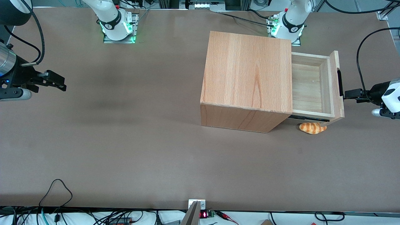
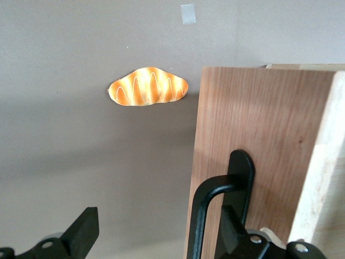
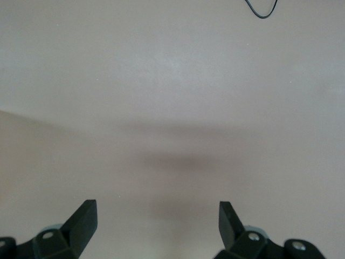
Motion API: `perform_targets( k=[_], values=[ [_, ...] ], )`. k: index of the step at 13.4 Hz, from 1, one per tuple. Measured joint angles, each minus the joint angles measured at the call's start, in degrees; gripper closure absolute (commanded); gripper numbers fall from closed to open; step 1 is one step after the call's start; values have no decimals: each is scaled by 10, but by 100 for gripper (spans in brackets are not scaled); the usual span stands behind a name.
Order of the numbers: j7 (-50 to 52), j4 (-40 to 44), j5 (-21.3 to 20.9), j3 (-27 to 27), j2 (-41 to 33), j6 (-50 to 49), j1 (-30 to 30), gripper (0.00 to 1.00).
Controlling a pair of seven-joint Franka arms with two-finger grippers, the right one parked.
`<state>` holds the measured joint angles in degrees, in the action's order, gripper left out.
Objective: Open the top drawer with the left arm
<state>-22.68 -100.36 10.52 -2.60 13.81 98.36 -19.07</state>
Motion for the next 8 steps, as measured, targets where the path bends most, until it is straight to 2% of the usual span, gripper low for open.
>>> perform_targets(
  k=[3, 8],
  values=[
    [0, 25, 0, 0, 0, -20, 0, 0],
    [0, 114, 0, -4, -3, -86, 2, 0]
  ],
)
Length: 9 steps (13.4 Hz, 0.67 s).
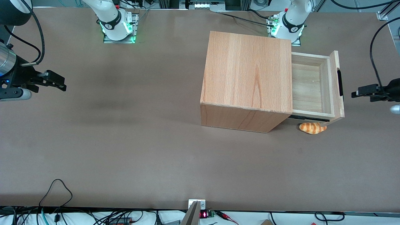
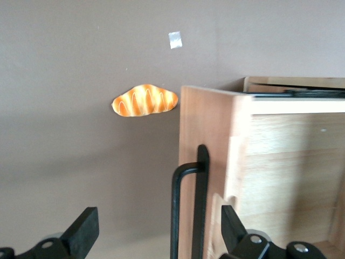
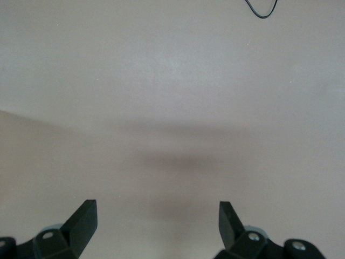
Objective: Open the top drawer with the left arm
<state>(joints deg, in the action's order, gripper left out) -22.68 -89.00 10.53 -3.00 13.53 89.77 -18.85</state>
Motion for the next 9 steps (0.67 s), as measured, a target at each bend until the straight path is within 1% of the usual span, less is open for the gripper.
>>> perform_targets(
  k=[3, 5, 7, 9],
  values=[
    [0, 25, 0, -3, -14, -15, 7, 0],
    [4, 28, 0, 0, -28, -16, 31, 0],
    [25, 29, 0, 16, -45, -17, 74, 0],
    [60, 30, -3, 59, -63, -18, 142, 0]
  ],
)
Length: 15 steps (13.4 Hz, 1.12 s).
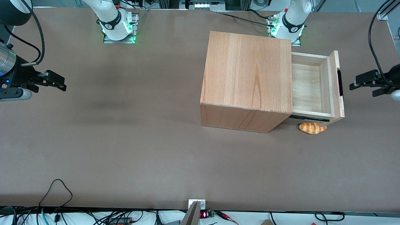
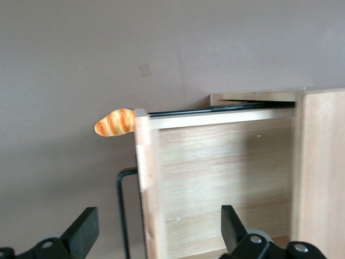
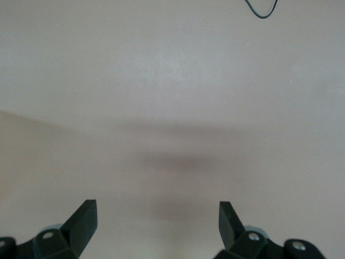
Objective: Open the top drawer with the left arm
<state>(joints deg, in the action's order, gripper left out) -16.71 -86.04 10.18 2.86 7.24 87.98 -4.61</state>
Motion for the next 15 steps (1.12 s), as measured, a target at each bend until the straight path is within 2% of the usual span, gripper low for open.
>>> perform_targets(
  k=[2, 6, 11, 15],
  values=[
    [30, 0, -14, 25, -15, -2, 53, 0],
    [76, 0, -80, 30, -34, -10, 108, 0],
    [139, -2, -83, 29, -40, -16, 112, 0],
    [166, -40, -83, 28, -57, 14, 109, 0]
  ],
)
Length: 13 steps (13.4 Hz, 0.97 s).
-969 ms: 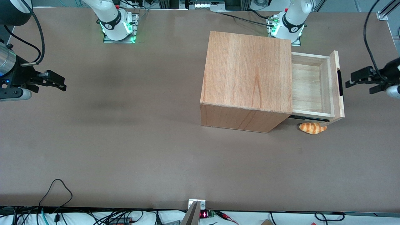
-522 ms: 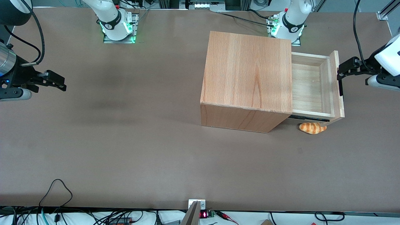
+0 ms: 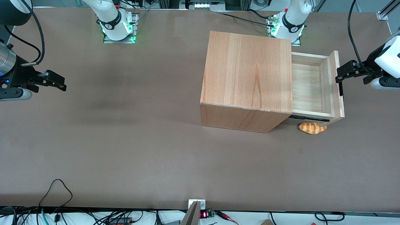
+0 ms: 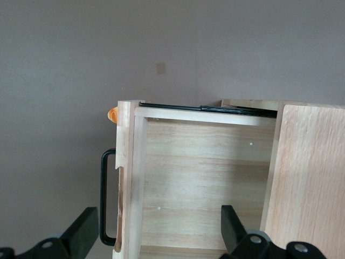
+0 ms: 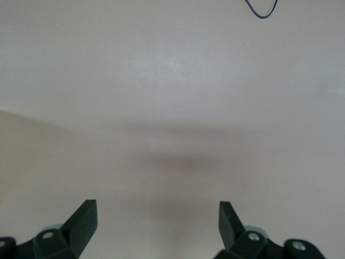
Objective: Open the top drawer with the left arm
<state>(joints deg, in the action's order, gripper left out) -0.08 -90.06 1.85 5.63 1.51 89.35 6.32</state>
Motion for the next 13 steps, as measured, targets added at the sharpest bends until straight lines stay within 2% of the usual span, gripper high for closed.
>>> perform_targets(
  k=[13],
  values=[
    [6, -34, -1, 2, -32, 5, -5, 0]
  ],
)
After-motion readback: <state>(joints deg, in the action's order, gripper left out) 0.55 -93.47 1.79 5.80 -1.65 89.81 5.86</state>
